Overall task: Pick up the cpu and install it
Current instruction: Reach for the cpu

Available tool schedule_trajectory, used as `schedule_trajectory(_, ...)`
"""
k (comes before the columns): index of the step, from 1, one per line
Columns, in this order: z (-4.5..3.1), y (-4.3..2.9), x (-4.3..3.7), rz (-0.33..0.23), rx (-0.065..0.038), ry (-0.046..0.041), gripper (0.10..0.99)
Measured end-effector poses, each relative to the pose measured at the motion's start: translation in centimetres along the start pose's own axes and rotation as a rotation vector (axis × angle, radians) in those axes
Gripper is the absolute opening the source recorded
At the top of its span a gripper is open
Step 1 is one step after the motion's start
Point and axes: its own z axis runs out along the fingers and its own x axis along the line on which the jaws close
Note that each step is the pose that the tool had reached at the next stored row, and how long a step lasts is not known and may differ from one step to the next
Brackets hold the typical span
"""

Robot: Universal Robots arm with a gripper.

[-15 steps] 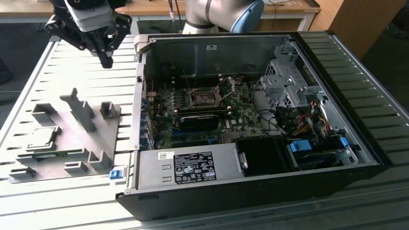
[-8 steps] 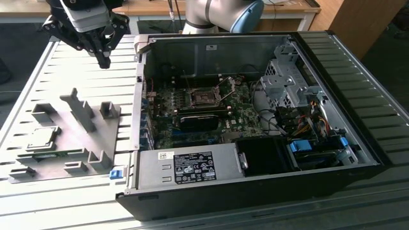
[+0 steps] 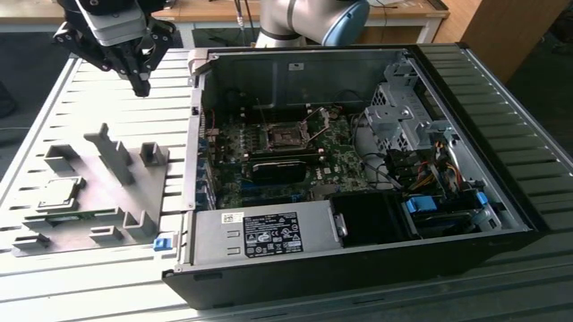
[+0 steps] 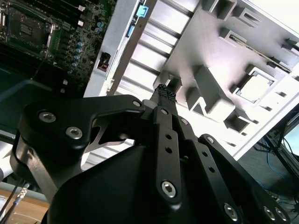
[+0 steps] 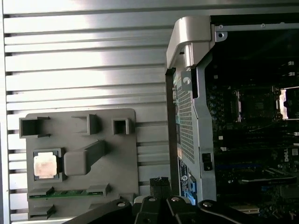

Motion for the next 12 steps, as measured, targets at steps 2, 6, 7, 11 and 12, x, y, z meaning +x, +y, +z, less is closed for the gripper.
schedule_trajectory(2,0.01,-0.01,0.1,0.0,0.0,0.0,0.106)
schedule_trajectory(6,0.03,-0.02,0.3,0.0,0.0,0.0002,0.106)
schedule_trajectory(7,0.03,-0.03,0.35,0.0,0.0,0.0003,0.106)
schedule_trajectory(11,0.05,-0.04,0.54,0.0,0.0,0.0003,0.106)
schedule_trajectory(12,0.06,-0.05,0.59,0.0,0.0,0.0004,0.106)
